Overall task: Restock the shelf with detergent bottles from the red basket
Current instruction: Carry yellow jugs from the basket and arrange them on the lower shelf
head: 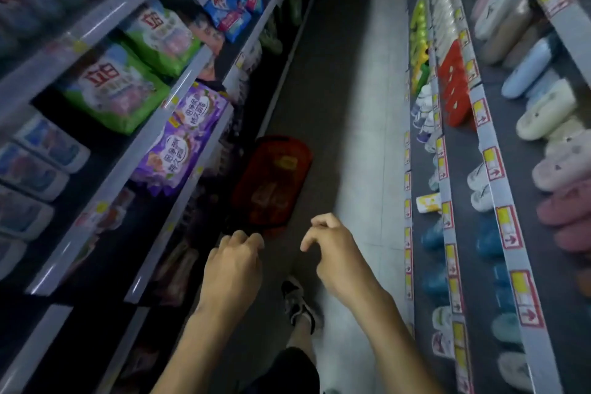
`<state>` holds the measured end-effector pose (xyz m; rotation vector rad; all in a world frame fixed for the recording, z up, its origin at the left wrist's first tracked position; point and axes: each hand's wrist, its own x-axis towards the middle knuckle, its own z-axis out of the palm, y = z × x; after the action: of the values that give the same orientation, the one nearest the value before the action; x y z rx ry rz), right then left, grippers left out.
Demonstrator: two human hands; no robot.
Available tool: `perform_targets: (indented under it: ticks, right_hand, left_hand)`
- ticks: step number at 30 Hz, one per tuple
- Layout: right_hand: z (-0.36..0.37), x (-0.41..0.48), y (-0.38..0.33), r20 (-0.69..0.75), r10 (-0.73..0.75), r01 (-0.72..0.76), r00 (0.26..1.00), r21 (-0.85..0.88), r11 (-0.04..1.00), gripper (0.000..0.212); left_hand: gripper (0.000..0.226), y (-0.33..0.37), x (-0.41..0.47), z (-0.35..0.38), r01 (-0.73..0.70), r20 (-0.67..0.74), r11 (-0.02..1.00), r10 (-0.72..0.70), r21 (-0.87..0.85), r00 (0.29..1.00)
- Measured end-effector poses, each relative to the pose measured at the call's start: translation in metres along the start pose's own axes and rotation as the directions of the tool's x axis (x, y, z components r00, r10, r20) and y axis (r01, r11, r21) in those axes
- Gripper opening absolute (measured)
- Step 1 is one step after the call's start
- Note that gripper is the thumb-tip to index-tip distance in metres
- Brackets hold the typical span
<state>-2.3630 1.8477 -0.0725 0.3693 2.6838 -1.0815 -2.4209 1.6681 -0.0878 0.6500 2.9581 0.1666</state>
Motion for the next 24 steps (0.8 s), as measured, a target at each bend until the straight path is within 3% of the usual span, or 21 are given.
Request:
perform_targets:
  ticks: [10,13,17,24]
  right_hand:
    - [-0.083,0.188,-0.01,0.072,0.011,0.004,0.997,-0.209,0.978,0.032]
    - [-0.102,0.236,-0.011,0.055,0.022,-0.01,0.998,-0.218,0.976,0.032]
    - [-0.107,0.294,0.001,0.144,0.036,-0.006,0.989,-0.206,0.979,0.031]
    - [-0.122,0.428,0.03,0.328,0.013,0.074,0.945,-0.252,0.965,0.031]
  left_hand:
    - [0.014,0.0,0.194,-0.025,-0.011,-0.02,0.992,0.009,-0.124,1.0]
    - [0.014,-0.007,0.24,-0.031,0.008,-0.052,0.991,-0.015,-0.133,0.999]
    - [0.014,-0.018,0.289,-0.022,0.037,-0.04,0.994,-0.041,-0.105,0.998]
    - [0.017,-0.025,0.384,0.016,0.236,0.072,0.968,-0.23,-0.084,0.97]
